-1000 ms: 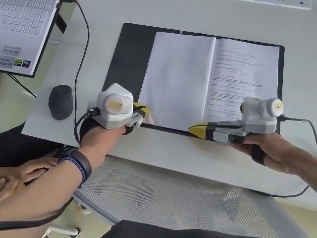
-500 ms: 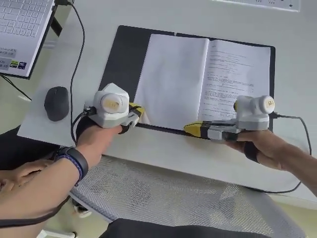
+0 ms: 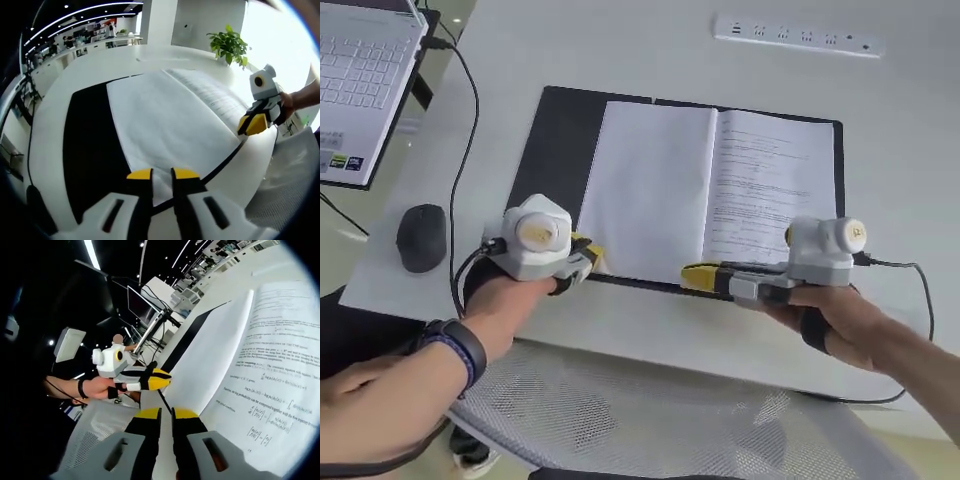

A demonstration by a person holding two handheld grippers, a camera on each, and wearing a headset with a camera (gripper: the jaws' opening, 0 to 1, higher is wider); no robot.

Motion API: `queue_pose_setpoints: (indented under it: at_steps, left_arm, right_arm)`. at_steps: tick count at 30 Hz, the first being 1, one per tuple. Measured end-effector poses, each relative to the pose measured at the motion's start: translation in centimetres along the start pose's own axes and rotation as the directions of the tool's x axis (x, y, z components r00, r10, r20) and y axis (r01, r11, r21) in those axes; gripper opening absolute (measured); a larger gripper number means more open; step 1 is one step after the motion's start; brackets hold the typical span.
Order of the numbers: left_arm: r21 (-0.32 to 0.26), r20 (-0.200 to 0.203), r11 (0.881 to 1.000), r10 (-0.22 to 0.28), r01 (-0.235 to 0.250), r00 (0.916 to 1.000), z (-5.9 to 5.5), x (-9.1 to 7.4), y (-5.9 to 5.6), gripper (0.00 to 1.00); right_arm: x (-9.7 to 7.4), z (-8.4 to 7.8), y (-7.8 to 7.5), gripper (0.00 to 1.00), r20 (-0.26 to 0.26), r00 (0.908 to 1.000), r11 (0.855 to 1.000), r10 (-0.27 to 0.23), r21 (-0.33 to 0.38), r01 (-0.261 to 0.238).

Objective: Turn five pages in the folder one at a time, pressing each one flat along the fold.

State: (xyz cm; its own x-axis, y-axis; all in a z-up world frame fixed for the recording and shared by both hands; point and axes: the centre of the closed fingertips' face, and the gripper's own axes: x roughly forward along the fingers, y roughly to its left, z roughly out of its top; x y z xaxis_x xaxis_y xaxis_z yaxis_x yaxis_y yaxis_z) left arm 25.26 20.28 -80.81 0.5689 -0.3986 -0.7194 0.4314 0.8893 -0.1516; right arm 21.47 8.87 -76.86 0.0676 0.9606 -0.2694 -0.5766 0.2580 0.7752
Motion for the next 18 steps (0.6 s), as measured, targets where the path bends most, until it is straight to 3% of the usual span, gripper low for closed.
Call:
queue_pose_setpoints:
  at_steps: [7,11,18]
  left_arm:
    - [0.007,0.035,1.0,0.005,-0.005,0.9994,1.6,-1.1,0.4,0.16]
    - [0.0,0.065,1.0,0.013,-0.013,0.9978,2.5,-1.9,0.6,0.18]
    - [0.034,0.094,0.999,-0.006,0.003,0.9956,3.7,-3.5,-0.1,0.22]
  right_arm:
    - [-1.1,0.5,-0.1,0.18,0.031,0.9984,0.999,-0.048,-0.012,0.048]
    - [-1.8,1.0,0.1,0.19,0.059,0.9959,0.997,-0.068,-0.019,0.069]
    - [-3.6,2.3,-0.4,0.24,0.106,0.9838,0.988,-0.144,-0.039,0.149]
